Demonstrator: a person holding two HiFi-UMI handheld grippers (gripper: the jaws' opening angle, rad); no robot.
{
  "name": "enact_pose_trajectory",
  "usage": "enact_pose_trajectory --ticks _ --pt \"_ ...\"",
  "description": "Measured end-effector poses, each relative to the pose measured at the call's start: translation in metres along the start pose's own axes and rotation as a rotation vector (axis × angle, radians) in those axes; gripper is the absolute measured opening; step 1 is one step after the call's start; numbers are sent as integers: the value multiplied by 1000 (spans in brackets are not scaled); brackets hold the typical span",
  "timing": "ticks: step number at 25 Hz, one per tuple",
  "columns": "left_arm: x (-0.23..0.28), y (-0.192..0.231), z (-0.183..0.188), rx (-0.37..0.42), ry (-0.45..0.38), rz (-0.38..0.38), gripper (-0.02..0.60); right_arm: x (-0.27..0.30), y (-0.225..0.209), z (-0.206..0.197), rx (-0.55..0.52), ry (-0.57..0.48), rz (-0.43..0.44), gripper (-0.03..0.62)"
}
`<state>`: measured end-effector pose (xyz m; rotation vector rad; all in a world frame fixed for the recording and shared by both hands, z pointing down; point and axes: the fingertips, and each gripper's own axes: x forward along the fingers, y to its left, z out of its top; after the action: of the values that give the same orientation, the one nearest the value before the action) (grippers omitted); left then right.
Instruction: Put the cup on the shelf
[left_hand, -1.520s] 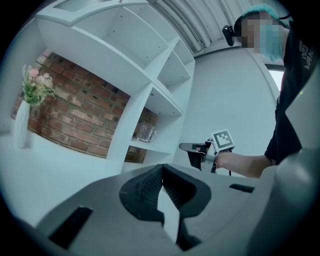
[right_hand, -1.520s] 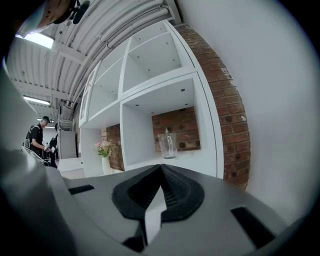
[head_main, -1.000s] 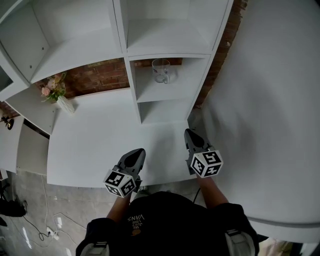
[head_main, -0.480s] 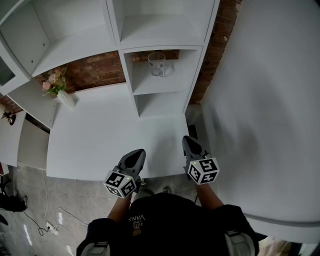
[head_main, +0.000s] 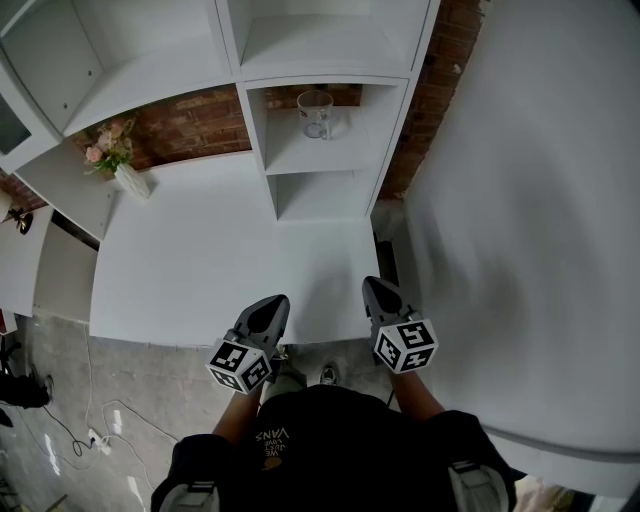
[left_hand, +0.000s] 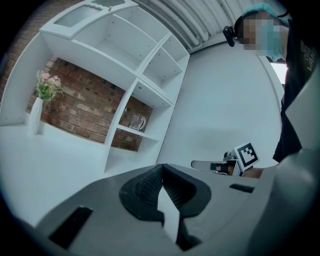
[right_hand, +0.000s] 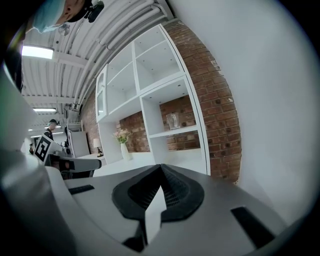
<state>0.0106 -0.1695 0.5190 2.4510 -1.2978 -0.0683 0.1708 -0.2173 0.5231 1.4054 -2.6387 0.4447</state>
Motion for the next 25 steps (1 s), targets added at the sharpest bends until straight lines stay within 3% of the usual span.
enact_pose_trajectory --ticks 9,25 --pt "-5 -5 -8 -3 13 16 8 -8 4 -20 -10 49 18 2" --pt "-18 -8 -5 8 7 11 8 -10 14 -21 -27 59 24 0"
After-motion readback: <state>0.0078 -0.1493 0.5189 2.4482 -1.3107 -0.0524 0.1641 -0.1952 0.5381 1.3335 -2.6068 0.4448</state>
